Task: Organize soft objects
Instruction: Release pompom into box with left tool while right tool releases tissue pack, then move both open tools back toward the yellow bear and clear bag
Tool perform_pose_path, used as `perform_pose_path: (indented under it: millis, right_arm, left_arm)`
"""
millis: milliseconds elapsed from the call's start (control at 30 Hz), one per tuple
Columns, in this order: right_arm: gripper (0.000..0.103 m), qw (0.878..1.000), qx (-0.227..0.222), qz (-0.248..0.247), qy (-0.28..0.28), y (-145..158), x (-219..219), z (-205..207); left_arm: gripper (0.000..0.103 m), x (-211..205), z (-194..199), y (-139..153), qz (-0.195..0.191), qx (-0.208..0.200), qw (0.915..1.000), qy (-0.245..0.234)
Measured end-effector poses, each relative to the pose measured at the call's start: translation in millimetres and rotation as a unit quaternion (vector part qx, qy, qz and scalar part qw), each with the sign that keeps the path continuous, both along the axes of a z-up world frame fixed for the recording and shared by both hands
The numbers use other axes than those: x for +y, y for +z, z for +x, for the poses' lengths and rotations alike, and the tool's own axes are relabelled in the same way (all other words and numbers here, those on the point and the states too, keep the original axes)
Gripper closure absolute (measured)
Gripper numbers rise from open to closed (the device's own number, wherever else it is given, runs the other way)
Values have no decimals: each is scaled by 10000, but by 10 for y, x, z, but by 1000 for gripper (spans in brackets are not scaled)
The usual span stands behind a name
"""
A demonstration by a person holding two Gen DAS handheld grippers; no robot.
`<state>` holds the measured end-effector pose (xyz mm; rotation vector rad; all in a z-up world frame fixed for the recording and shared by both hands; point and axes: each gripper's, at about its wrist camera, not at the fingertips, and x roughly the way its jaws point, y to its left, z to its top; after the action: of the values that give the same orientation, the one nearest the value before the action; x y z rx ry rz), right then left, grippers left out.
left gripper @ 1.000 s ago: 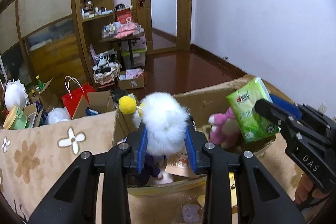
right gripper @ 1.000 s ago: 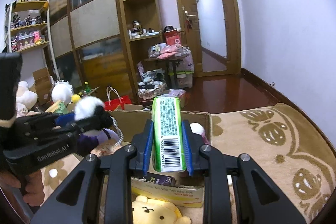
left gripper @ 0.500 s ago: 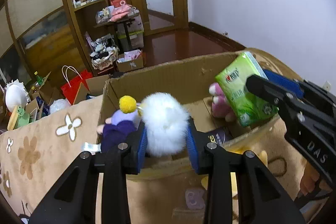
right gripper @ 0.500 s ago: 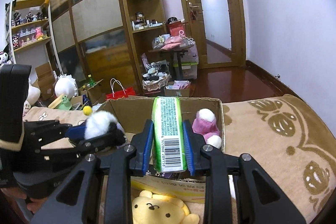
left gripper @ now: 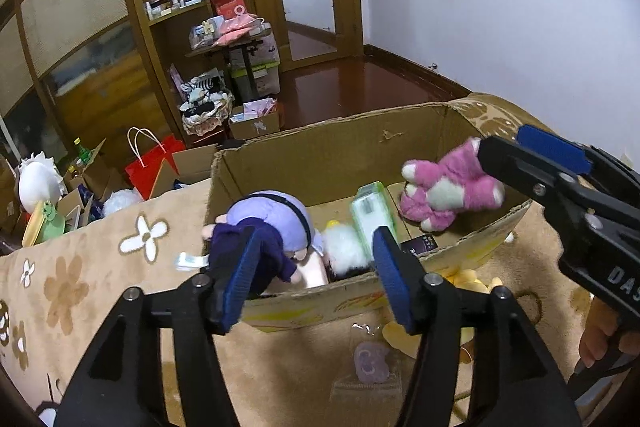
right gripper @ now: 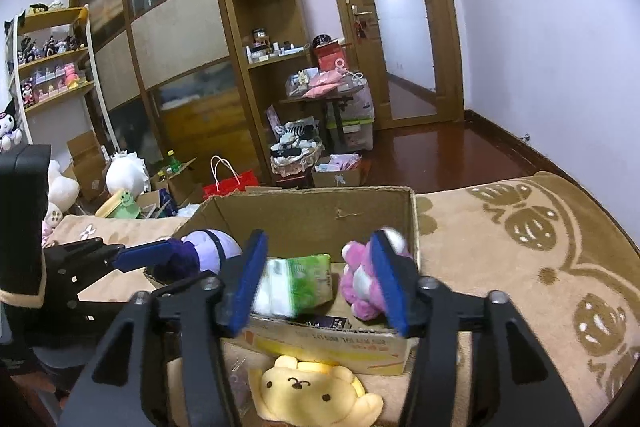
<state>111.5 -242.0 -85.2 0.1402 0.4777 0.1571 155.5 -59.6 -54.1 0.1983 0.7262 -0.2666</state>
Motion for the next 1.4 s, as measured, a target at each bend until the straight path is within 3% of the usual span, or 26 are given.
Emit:
perform_pose_path:
  millis: [133,300,433,500,1000,1400]
  right_arm:
    - [33,10000,-7,-57,-22,81,-31,-100]
    - [20,10000,15,-35,-34,158,-69,-236]
    - [7,9999,22,-124,-52,230,-55,-331]
    - [2,9998,25,-169,-72,271,-40,-381]
    - [0,9998,114,-153,-41,406,39,-753]
    - [0,9993,295,-221,-74,249,60,-748]
  left_arm:
    - [30,99,-96,116,-53,-125,9999,103]
    - [25,187,-194,214,-161,-92,9997,177]
    - [8,259,-332,272,-177,-123,9995,231]
    - [6,284,-420,273,-177,-59,9996,201]
    - [5,372,-830,349,-130,208,9994,262]
    - [5,459,-715,169,-242,579,9972,397]
